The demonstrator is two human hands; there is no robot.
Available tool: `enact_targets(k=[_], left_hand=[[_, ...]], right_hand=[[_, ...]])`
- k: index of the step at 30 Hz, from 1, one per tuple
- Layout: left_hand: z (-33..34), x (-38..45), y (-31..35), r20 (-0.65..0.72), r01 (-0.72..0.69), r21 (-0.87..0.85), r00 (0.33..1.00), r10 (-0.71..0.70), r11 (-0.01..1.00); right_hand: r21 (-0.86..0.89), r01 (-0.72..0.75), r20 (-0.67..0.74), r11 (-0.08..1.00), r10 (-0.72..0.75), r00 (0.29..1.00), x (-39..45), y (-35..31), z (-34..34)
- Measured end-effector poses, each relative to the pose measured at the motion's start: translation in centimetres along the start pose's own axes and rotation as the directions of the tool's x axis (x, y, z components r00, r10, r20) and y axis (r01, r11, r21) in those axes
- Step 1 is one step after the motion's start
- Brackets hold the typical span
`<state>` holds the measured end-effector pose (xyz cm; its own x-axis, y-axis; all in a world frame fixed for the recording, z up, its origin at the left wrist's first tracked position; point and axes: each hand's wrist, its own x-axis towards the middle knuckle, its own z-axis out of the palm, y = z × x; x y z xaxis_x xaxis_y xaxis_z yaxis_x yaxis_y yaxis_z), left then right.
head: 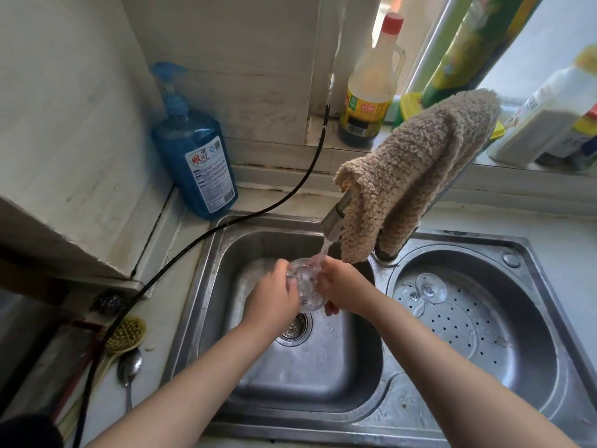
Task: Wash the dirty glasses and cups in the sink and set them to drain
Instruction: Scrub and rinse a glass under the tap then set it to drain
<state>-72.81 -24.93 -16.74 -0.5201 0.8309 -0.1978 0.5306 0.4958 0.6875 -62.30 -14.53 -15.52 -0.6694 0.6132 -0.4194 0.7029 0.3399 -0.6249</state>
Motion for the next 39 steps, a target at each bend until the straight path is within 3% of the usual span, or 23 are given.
enact_targets(k=[2, 5, 8, 10, 12, 14, 16, 20, 24, 27, 30, 33, 35, 39], left_hand=[[0.3, 0.4, -0.1, 0.007, -0.022, 0.093, 1.0, 0.022, 0.995], [0.5, 0.5, 0.3, 0.074, -0.077, 0.219, 0.995, 0.062, 0.973], [0.7, 0.8, 0.4, 0.153, -0.131, 0.305, 0.984, 0.087, 0.943], [0.7, 1.3, 0.2, 0.167, -0.109, 0.297, 0.984, 0.061, 0.949], [0.6, 2.0, -0.1, 0.141, 0.023, 0.154, 0.989, -0.045, 0.988], [0.6, 2.6, -0.4, 0.123, 0.167, -0.034, 0.979, -0.161, 0.985], [0.6, 3.1, -0.3, 0.147, 0.249, -0.111, 0.962, -0.232, 0.962], [0.5, 3.3, 0.1, 0.282, 0.389, -0.152, 0.898, -0.338, 0.909], [0.9, 3.0, 0.3, 0.358, 0.491, -0.183, 0.84, -0.407, 0.852], [0.5, 2.2, 1.2, 0.399, 0.518, -0.236, 0.823, -0.404, 0.822], [0.3, 1.5, 1.7, 0.343, 0.43, -0.35, 0.886, -0.313, 0.832], [0.5, 0.3, 1.3, 0.148, 0.158, -0.35, 0.983, -0.112, 0.923], [0.6, -0.6, 1.0, 0.087, 0.057, -0.384, 0.996, -0.025, 0.922], [0.7, -1.5, 1.4, 0.166, 0.201, -0.559, 0.978, -0.129, 0.804]], right_hand=[[-0.114, 0.012, 0.035, 0.993, -0.008, 0.999, 0.1, -0.2, 0.6], [-0.307, 0.044, -0.045, 0.951, -0.061, 0.997, 0.2, -0.4, 0.5], [-0.377, 0.054, -0.022, 0.925, -0.068, 0.997, 0.3, -0.6, 0.2], [-0.286, 0.018, 0.045, 0.958, -0.005, 0.999, 0.1, -0.3, 0.5], [0.119, -0.145, 0.077, 0.982, 0.136, 0.988, -0.1, 0.0, 0.4], [0.438, -0.258, 0.15, 0.861, 0.213, 0.965, 0.0, 0.6, 0.9], [0.635, -0.349, 0.248, 0.689, 0.246, 0.937, -0.1, 1.1, 1.5], [0.729, -0.342, 0.242, 0.593, 0.244, 0.939, -0.4, 0.6, 2.2], [0.7, -0.318, 0.155, 0.639, 0.299, 0.942, -0.6, 0.4, 1.8], [0.712, -0.375, 0.161, 0.593, 0.382, 0.91, -1.1, 0.2, 1.6], [0.751, -0.41, 0.184, 0.518, 0.432, 0.883, -1.1, -0.1, 1.4], [0.808, -0.449, 0.266, 0.381, 0.444, 0.855, -1.0, -0.2, 1.1], [0.841, -0.45, 0.312, 0.299, 0.413, 0.856, -1.0, -0.1, 1.3], [0.899, -0.423, 0.359, 0.111, 0.365, 0.859, -1.2, -0.3, 1.7]])
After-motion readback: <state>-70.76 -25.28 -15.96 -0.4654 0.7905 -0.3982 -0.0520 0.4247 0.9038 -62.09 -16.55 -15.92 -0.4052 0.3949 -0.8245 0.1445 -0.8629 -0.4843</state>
